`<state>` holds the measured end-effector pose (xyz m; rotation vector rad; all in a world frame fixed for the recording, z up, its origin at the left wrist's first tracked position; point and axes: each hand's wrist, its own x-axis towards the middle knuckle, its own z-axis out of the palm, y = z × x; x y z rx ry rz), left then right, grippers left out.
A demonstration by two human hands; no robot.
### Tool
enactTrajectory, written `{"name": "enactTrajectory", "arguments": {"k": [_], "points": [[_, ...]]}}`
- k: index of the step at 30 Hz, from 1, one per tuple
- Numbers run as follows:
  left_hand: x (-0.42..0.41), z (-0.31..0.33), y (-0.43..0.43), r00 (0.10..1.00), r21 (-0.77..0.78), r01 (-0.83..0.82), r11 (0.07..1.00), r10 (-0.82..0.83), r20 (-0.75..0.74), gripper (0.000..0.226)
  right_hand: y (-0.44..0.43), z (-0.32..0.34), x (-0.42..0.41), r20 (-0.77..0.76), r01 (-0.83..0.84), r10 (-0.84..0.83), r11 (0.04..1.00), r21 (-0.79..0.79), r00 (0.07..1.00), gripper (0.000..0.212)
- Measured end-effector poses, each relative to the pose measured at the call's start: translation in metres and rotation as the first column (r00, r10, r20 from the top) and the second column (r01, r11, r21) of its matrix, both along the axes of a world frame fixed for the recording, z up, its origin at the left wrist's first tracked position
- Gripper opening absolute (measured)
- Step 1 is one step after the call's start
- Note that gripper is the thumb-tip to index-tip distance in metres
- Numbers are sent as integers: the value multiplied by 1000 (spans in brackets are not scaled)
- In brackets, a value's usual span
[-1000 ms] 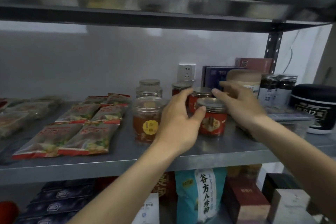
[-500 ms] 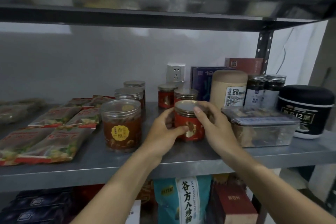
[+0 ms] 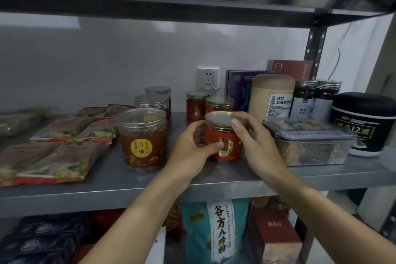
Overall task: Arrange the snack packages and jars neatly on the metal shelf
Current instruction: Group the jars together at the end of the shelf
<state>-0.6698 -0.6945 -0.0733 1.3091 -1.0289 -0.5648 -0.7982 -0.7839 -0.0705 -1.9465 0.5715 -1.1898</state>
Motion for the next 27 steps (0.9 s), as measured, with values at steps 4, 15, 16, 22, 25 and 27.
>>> {"name": "enactTrajectory", "arguments": {"k": [4, 15, 16, 22, 25, 27], "points": [[-1, 22, 4, 999, -8, -5, 1000, 5, 44, 67, 4, 19, 0, -67, 90, -95, 993, -73, 993, 42], [38, 132, -11, 946, 78, -129, 989, 99, 308, 51, -24, 125, 37, -384, 143, -190, 979, -148, 904, 44], [42, 134, -14, 940, 123, -139, 983, 92, 327, 53, -29, 128, 39, -425, 149, -197, 978, -143, 884, 44], [77, 127, -38, 936, 361, -132, 923, -4, 353, 42, -64, 127, 54, -664, 125, -205, 978, -166, 719, 39], [89, 127, -49, 923, 438, -146, 887, -37, 382, 33, -85, 123, 62, -740, 107, -205, 978, -179, 640, 48], [94, 128, -57, 920, 461, -121, 879, -75, 385, 33, -99, 118, 68, -780, 73, -168, 985, -155, 603, 58]]}}
